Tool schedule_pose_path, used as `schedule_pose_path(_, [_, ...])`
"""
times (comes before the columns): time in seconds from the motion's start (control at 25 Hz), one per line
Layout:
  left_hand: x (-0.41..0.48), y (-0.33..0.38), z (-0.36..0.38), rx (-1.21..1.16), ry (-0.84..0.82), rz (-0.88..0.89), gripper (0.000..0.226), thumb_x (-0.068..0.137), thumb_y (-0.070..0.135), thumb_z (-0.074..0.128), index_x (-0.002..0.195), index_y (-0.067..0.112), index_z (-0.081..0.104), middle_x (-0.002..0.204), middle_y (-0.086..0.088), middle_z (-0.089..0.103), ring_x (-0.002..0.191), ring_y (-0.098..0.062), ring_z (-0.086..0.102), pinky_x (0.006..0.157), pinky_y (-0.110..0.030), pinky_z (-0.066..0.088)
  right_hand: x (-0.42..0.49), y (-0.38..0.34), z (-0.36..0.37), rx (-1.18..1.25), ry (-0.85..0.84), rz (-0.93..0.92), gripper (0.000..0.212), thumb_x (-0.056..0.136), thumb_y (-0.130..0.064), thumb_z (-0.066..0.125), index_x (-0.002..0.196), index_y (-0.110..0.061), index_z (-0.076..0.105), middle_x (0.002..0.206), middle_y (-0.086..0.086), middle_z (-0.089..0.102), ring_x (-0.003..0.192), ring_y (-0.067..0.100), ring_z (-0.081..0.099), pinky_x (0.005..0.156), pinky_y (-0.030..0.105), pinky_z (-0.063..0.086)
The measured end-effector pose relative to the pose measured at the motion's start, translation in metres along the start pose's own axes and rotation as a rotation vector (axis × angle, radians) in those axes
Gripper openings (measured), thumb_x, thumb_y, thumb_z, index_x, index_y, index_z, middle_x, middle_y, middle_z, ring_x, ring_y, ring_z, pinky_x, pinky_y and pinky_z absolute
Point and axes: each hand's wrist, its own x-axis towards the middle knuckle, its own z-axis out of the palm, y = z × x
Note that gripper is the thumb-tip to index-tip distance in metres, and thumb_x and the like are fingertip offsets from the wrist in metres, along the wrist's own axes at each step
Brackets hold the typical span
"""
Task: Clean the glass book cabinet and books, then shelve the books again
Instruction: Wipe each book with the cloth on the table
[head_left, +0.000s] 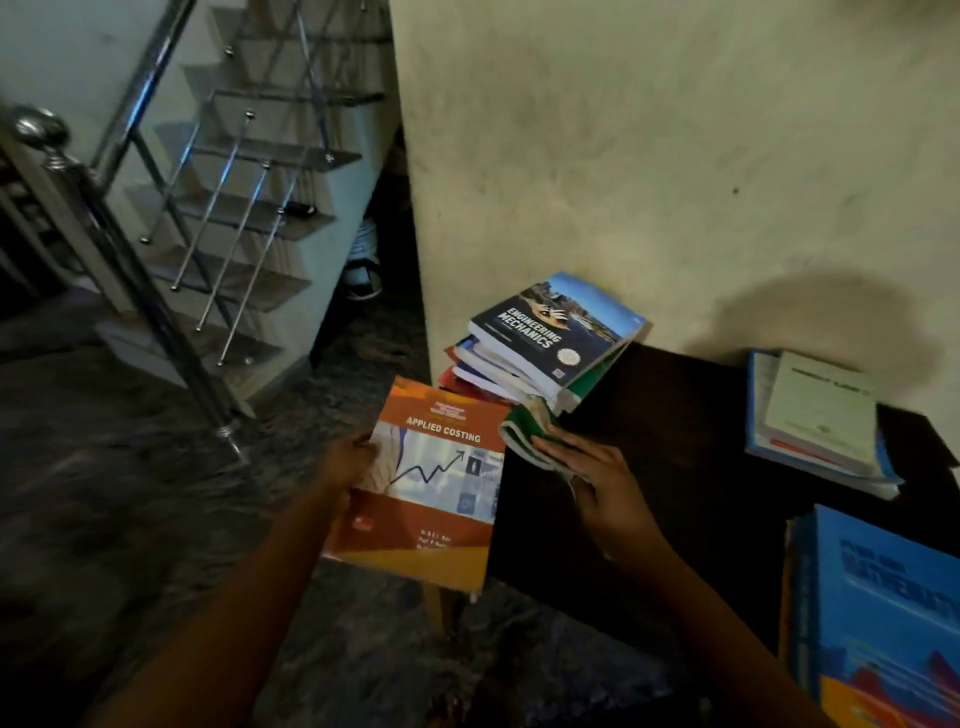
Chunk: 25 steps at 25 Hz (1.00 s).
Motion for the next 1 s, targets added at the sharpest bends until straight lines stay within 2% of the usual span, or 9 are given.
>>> schedule_pose_path(0.16, [0.017,-0.014,0.009,0.254,0.067,0.023,0.028,0.093,0.003,0.051,0.117,-0.007,0.059,0.116,-0.026,0.062,0.104,-0.037,0.060,0.088,-0.040,0.048,0.014,-0.001,0.018,0.016,-0.004,-0.051,0.043,0.079,-0.008,0.039,0.112,-0.001,0.065,0.122,-0.001,0.051,0.122,-0.026,0.026,0.099,-0.002,0.019])
schedule_pose_path(0.24, [0.016,-0.009,0.008,0.473,0.074,0.046,0.027,0.093,0.010,0.053,0.116,-0.001,0.060,0.117,-0.022,0.062,0.106,-0.032,0.059,0.093,-0.039,0.047,0.015,0.002,0.022,0.007,-0.022,-0.036,0.039,0.082,-0.008,0.041,0.112,-0.002,0.065,0.122,-0.002,0.051,0.124,-0.019,0.032,0.100,-0.001,0.019])
schedule_pose_path(0.32, [0.000,0.001,0.013,0.585,0.115,0.170,0.030,0.092,0.018,0.056,0.118,0.004,0.058,0.123,-0.017,0.058,0.113,-0.028,0.054,0.098,-0.036,0.042,0.012,0.007,0.022,-0.011,-0.023,0.000,0.037,0.085,-0.007,0.043,0.115,-0.005,0.064,0.123,-0.004,0.052,0.125,-0.010,0.037,0.102,0.002,0.020])
schedule_pose_path(0.36, [-0.015,0.005,0.019,0.539,0.109,0.283,0.031,0.091,0.019,0.059,0.118,0.005,0.059,0.123,-0.015,0.058,0.114,-0.028,0.054,0.097,-0.031,0.039,0.009,0.010,0.019,-0.009,-0.019,0.014,0.037,0.086,-0.011,0.042,0.115,-0.004,0.064,0.124,-0.003,0.052,0.124,-0.011,0.037,0.102,0.002,0.021])
schedule_pose_path(0.48, [-0.051,0.024,0.047,0.275,-0.064,0.524,0.026,0.088,0.011,0.062,0.113,0.003,0.063,0.116,-0.011,0.062,0.109,-0.024,0.055,0.088,-0.017,0.033,0.000,0.023,-0.001,-0.047,0.010,0.090,0.042,0.083,-0.016,0.042,0.119,-0.009,0.062,0.127,0.000,0.052,0.122,-0.007,0.039,0.102,0.005,0.024])
schedule_pose_path(0.6, [-0.049,0.046,0.096,0.246,-0.335,0.591,0.023,0.090,0.010,0.059,0.113,0.005,0.064,0.114,-0.005,0.063,0.106,-0.015,0.056,0.083,-0.013,0.034,-0.011,0.044,-0.036,-0.105,0.096,0.245,0.055,0.075,0.006,0.051,0.125,-0.018,0.057,0.132,0.000,0.052,0.122,0.006,0.047,0.105,0.020,0.035])
schedule_pose_path(0.76, [-0.038,0.080,0.195,0.287,-0.679,0.547,0.030,0.096,0.022,0.052,0.123,0.013,0.058,0.122,-0.004,0.060,0.107,-0.009,0.053,0.082,-0.006,0.035,-0.030,0.072,-0.098,-0.292,0.267,0.492,0.068,0.067,0.018,0.049,0.126,-0.016,0.056,0.130,0.004,0.053,0.121,0.011,0.049,0.105,0.020,0.033])
schedule_pose_path(0.88, [-0.036,0.102,0.288,0.361,-0.849,0.498,0.036,0.097,0.026,0.048,0.130,0.010,0.051,0.128,-0.010,0.058,0.115,-0.018,0.054,0.083,-0.014,0.037,-0.049,0.089,-0.138,-0.426,0.347,0.610,0.066,0.062,0.010,0.044,0.123,-0.012,0.059,0.124,0.012,0.060,0.117,0.023,0.055,0.102,0.026,0.037])
schedule_pose_path(1.0, [-0.033,0.119,0.374,0.449,-0.859,0.534,0.042,0.098,0.026,0.048,0.133,0.003,0.047,0.132,-0.017,0.053,0.123,-0.028,0.049,0.094,-0.025,0.035,-0.066,0.103,-0.157,-0.618,0.318,0.650,0.055,0.067,0.001,0.047,0.118,-0.013,0.063,0.117,0.013,0.065,0.105,0.027,0.061,0.088,0.022,0.035])
